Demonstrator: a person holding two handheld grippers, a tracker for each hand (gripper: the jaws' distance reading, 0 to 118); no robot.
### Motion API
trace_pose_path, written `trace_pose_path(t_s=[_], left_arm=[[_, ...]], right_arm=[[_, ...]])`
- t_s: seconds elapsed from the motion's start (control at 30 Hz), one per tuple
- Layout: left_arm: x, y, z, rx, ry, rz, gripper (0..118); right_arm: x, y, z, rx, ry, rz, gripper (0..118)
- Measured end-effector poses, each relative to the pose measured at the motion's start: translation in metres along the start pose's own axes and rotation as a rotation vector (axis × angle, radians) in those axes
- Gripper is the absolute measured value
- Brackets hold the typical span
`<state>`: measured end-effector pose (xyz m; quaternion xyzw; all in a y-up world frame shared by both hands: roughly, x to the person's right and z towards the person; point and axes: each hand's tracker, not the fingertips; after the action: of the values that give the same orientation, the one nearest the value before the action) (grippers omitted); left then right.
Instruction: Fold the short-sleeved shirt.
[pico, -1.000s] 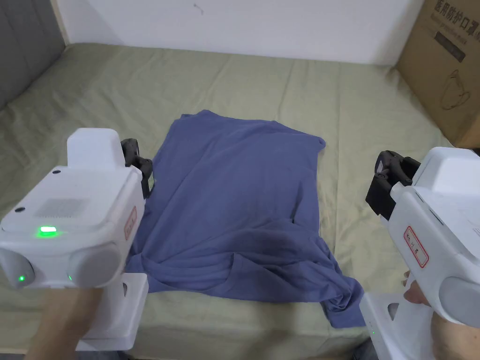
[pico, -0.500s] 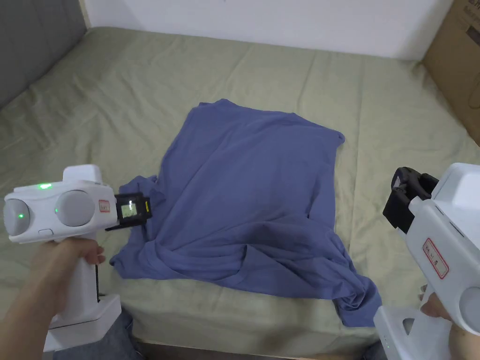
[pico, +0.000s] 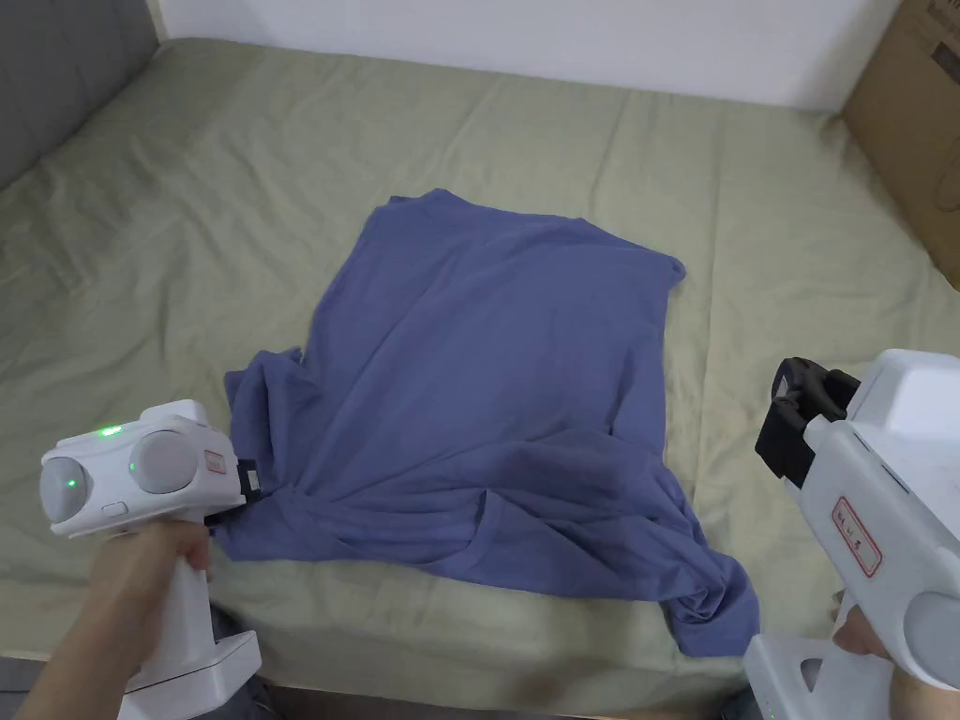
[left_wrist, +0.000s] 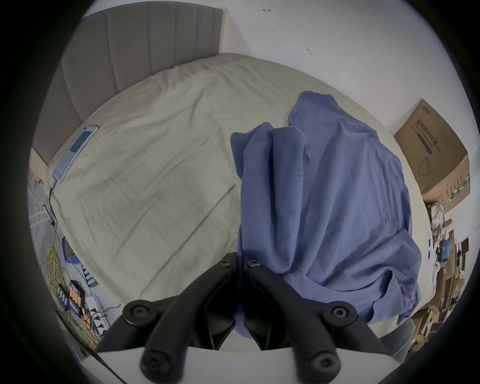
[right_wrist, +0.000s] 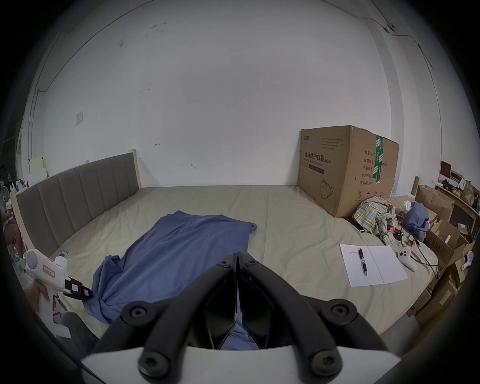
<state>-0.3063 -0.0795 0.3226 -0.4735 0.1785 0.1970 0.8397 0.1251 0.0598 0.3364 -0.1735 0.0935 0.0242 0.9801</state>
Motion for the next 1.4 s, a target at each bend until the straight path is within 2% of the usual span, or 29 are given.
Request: trace_pose_path(t_s=[0.17,0.4,0.43,0.5,0.53,0.57,0.63,0.73,0.87,0.97,1.13,1.2,1.27,1.4], left_arm=[[-0.011,0.000,0.018,0.098,-0.036,0.039,0],[-0.022,0.004,0.048,0.252,-0.078,0.093,0],[-0.023,0.003,0.051,0.271,-0.087,0.104,0],[-0.025,0.004,0.055,0.269,-0.108,0.124,0],[-0.026,0.005,0.055,0.275,-0.116,0.134,0],[-0.027,0.004,0.055,0.270,-0.119,0.141,0],[-0.029,0.003,0.057,0.274,-0.134,0.167,0],[-0.030,-0.004,0.061,0.287,-0.145,0.187,0],[-0.029,-0.011,0.063,0.296,-0.141,0.183,0],[-0.030,-0.012,0.061,0.292,-0.146,0.199,0],[-0.030,-0.013,0.055,0.269,-0.131,0.228,0],[-0.033,-0.014,0.046,0.230,-0.167,0.235,0],[-0.035,-0.015,0.038,0.207,-0.138,0.285,0],[-0.040,-0.016,0.025,0.192,-0.085,0.282,0]], right_arm=[[0.003,0.004,-0.009,-0.028,0.004,0.008,0],[-0.001,0.039,-0.047,-0.088,0.085,0.031,2],[-0.002,0.047,-0.056,-0.095,0.108,-0.002,8],[-0.005,0.064,-0.079,-0.161,0.166,-0.009,68],[-0.010,0.073,-0.093,-0.187,0.202,-0.002,92],[-0.017,0.081,-0.105,-0.187,0.215,0.020,102],[-0.032,0.099,-0.131,-0.190,0.218,0.085,104],[-0.061,0.125,-0.183,-0.234,0.249,0.173,112],[-0.105,0.152,-0.274,-0.364,0.326,0.217,113],[-0.146,0.158,-0.352,-0.483,0.350,0.281,113],[-0.216,0.145,-0.476,-0.613,0.324,0.400,113],[-0.240,0.136,-0.516,-0.641,0.316,0.410,113],[-0.261,0.126,-0.551,-0.623,0.325,0.396,113],[-0.295,0.108,-0.603,-0.684,0.325,0.374,113]])
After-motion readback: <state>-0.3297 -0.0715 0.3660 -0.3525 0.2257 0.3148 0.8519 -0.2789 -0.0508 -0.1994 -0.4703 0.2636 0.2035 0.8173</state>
